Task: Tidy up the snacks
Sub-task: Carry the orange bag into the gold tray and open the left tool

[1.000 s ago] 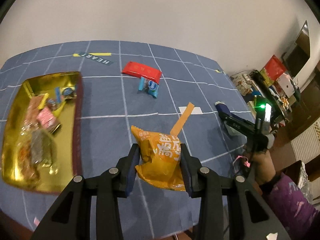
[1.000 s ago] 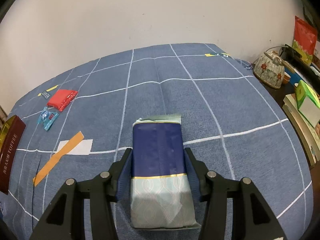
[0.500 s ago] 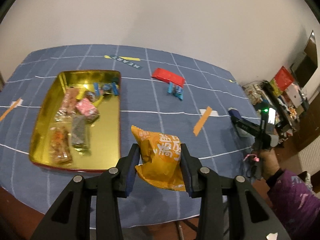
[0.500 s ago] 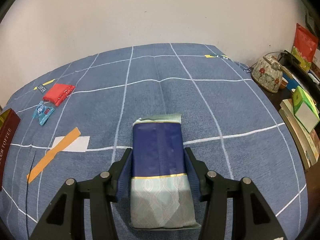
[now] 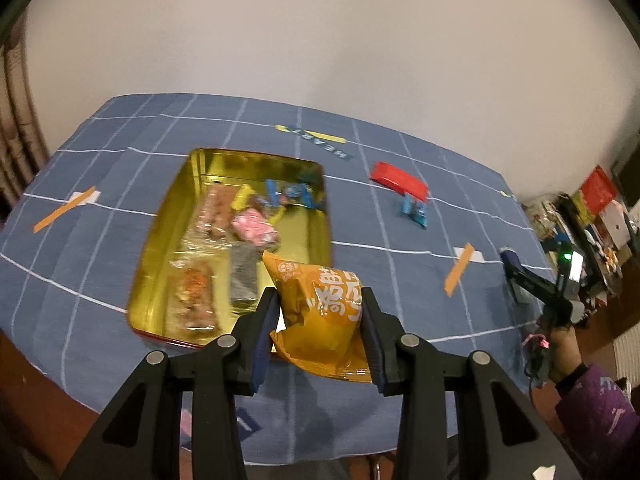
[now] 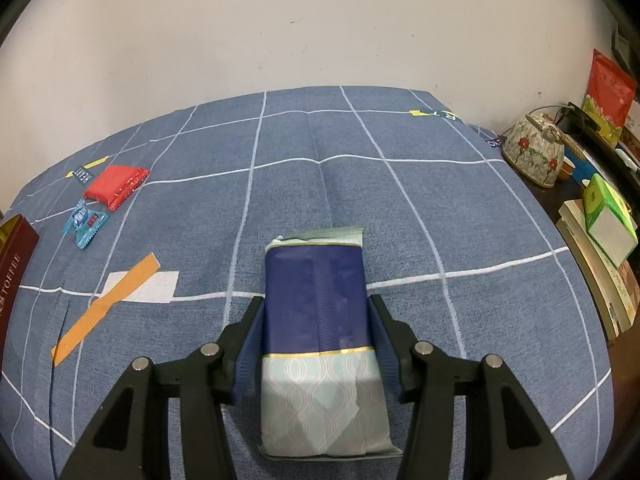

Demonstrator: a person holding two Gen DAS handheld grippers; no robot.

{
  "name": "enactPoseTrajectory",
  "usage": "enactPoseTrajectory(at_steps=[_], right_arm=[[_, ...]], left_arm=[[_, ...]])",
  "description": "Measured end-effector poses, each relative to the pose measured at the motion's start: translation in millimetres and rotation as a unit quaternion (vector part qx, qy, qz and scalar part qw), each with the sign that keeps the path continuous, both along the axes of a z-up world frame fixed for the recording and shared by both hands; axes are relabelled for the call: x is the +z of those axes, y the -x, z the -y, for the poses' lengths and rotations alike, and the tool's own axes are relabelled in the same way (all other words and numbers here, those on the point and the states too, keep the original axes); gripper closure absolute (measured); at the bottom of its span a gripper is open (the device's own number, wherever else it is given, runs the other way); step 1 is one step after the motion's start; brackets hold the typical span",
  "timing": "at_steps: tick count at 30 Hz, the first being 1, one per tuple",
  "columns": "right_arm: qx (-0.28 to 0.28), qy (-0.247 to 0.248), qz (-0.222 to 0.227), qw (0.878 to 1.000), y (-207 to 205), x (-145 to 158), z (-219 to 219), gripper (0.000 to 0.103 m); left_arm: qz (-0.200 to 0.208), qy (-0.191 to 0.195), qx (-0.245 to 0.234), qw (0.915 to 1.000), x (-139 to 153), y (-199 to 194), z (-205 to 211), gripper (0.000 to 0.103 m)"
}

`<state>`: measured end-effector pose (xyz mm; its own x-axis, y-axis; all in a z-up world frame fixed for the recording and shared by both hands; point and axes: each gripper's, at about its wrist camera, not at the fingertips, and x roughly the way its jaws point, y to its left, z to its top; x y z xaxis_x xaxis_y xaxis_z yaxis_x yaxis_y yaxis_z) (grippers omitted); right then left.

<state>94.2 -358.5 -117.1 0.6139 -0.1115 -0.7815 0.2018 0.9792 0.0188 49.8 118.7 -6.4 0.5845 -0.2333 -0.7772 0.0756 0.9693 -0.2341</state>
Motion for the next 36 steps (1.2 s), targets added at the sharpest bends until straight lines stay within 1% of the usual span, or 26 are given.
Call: enactPoseTrajectory(at_steps=[5, 11, 23, 26, 36], right_arm=[[0.0, 0.0, 0.0, 1.0, 0, 0, 0, 0.052], [0.001, 0.001, 0.0, 1.0, 0, 0, 0, 0.051], [0.002, 0.002, -0.001, 1.0, 0, 0, 0, 0.05], [0.003, 0.003, -0.001, 1.0, 0, 0, 1, 0.05], [0.004, 0.004, -0.001, 1.0, -1, 0, 0, 0.05]], left_arm=[[0.0, -0.008, 0.017, 0.9998, -2, -8, -15, 0.067], [0.001, -0.025, 0.016, 0.9996, -8, -22, -19, 0.067], [-0.014, -0.034, 0.006, 0.9993, -31, -47, -11, 0.066], [-0.015, -0.041, 0.006, 0.999, -35, -52, -9, 0.066], [-0.025, -0.042, 0.007, 0.9988, -46, -62, -8, 0.066]])
